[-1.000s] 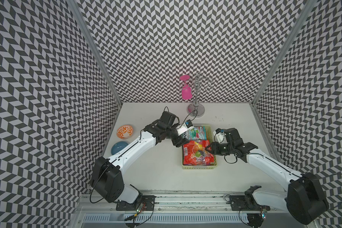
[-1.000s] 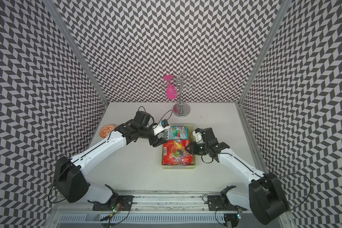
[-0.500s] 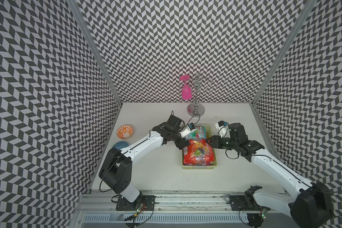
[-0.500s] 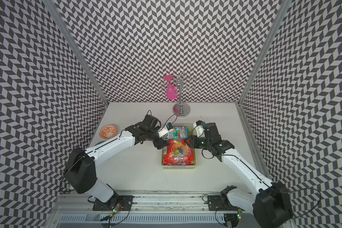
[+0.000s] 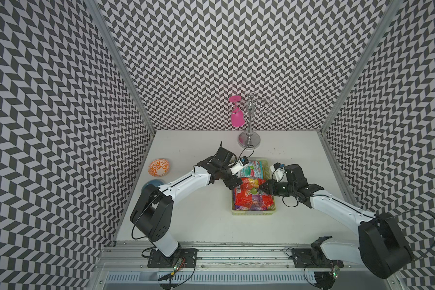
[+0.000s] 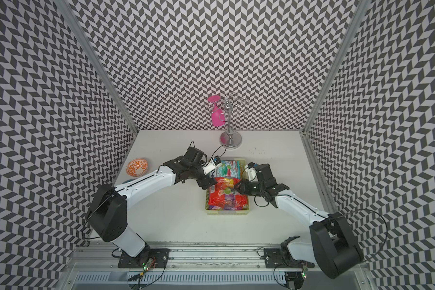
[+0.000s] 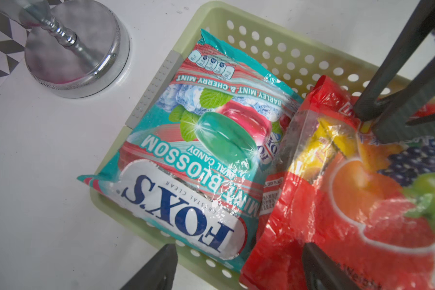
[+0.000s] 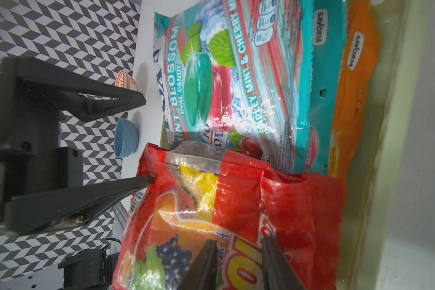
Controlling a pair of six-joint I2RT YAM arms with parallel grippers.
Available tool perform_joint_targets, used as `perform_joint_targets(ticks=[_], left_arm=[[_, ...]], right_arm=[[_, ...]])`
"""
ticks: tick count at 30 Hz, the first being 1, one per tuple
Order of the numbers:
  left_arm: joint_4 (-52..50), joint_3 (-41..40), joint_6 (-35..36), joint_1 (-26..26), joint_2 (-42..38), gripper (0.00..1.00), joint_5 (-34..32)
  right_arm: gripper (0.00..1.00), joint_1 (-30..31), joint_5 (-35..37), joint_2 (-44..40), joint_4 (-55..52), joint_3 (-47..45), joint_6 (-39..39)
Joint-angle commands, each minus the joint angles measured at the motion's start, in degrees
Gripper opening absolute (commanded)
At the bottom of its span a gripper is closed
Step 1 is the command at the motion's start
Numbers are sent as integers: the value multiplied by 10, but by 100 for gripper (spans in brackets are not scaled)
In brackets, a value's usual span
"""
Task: Put the candies in the basket
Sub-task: Place the candy in the basket.
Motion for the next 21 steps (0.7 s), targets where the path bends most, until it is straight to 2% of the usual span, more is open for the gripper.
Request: perform_joint_targets(ticks=[1,6,8,11,13,17,21], left_arm=[[-16,-3,5,-4,-33,82,12],[-34,23,13,21,-96,82,20],[-35,31,13,41,-114,87,29],[-21,29,1,81,-137,94,27],[3,19,-11,119,-152,99,26],[82,-25,-37,191,-188,99,23],[157,-71,-67,250,-211,99,33]], right_arm=[[35,-1,-5,-33,-40,27,-16],[37,-2,9,-81,-63,88,-43],[41,-3,35,-92,-68,106,-61],[59,-9,105,-111,-63,117,-91],[63,-14,148,-127,-25,108,-113],[78,-26,229,-155,31,104,-156],[98,-39,300,-179,96,84,-205]])
